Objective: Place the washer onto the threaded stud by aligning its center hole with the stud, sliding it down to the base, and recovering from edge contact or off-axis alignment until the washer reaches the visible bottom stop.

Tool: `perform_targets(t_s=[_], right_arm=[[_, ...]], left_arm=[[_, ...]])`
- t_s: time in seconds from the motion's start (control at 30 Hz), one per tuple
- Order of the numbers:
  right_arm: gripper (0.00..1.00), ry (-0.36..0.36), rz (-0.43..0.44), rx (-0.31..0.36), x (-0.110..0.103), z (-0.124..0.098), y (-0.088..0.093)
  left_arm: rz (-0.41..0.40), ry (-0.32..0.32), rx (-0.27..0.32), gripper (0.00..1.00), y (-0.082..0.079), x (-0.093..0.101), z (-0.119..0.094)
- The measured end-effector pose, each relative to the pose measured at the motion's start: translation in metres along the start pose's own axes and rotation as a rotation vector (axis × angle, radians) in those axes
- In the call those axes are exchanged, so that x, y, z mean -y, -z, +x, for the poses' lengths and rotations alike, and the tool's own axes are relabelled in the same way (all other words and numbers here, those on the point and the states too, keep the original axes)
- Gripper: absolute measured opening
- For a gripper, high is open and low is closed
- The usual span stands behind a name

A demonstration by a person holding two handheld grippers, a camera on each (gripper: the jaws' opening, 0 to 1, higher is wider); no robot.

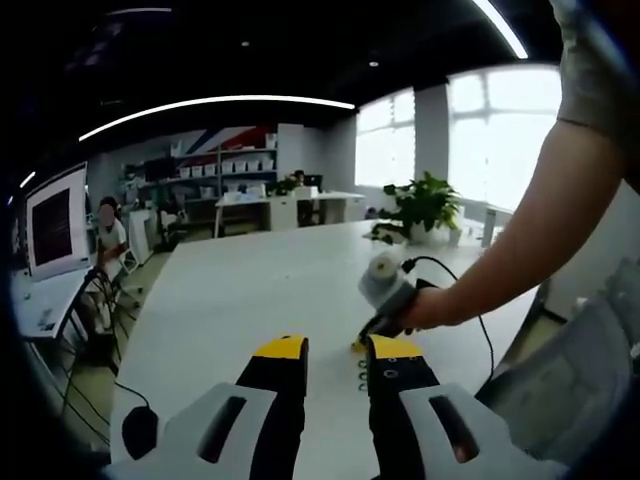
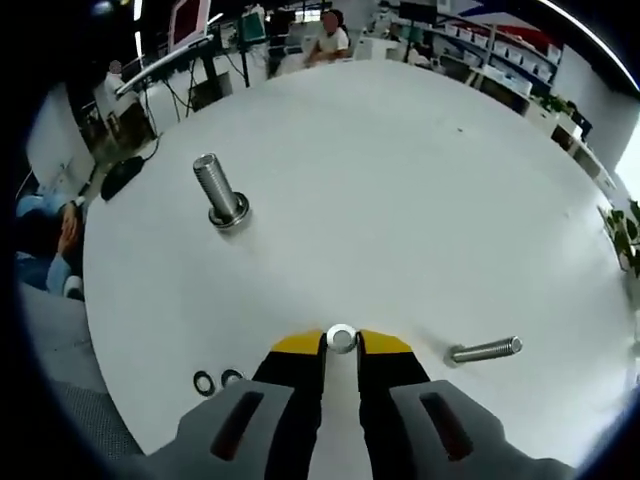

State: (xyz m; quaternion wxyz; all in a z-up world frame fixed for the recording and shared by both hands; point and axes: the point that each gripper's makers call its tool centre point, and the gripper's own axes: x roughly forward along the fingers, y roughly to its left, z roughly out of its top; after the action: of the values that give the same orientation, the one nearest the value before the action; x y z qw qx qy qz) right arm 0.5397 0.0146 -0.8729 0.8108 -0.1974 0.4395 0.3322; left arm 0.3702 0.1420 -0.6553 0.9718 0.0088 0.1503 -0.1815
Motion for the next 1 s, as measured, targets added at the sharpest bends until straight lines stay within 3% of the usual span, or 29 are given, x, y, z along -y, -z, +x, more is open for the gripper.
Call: perform_targets(t_s=[0.53,1.0], right_arm=[[0.13,0.049,-0.032,0.068,0.030,-0.040,0.005],[0.13,0.124,-0.005,0.106,0.065,-0.073,-0.005]], left_arm=[[0.000,0.007,0.006,0.21,-0.001,0.001,0.001],[0.010,0.007,0.006,0.21,-0.001,0.002,0.001]])
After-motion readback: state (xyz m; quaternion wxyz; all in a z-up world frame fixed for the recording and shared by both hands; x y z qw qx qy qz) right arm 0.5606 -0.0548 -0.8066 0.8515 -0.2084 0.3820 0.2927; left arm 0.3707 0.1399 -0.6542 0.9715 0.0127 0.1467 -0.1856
